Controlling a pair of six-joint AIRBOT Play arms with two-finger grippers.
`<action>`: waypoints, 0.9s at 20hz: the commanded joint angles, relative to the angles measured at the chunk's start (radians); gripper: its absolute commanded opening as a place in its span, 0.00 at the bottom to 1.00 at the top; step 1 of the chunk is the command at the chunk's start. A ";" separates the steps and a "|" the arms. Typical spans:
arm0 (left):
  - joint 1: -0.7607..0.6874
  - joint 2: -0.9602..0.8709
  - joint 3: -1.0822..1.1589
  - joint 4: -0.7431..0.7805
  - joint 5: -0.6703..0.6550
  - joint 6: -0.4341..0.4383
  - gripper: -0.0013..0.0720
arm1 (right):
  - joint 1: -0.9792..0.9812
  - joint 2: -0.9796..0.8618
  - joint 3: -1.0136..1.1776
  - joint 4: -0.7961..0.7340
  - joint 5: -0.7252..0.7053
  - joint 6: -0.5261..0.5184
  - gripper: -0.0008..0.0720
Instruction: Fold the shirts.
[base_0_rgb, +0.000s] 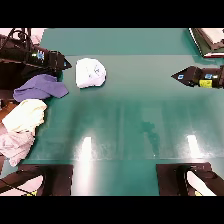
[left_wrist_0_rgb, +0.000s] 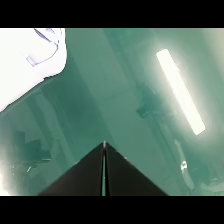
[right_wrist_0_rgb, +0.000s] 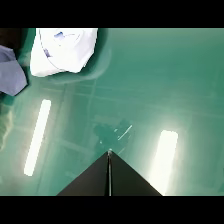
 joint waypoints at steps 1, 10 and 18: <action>0.001 -0.002 -0.001 0.000 -0.001 0.000 0.05 | 0.000 0.001 -0.003 0.001 0.002 0.000 0.03; 0.001 -0.001 -0.001 0.000 0.000 0.000 0.05 | 0.000 -0.001 -0.003 0.001 0.000 0.000 0.04; 0.001 -0.010 -0.002 -0.055 0.120 0.033 0.07 | 0.000 -0.001 -0.002 0.009 -0.018 0.001 0.03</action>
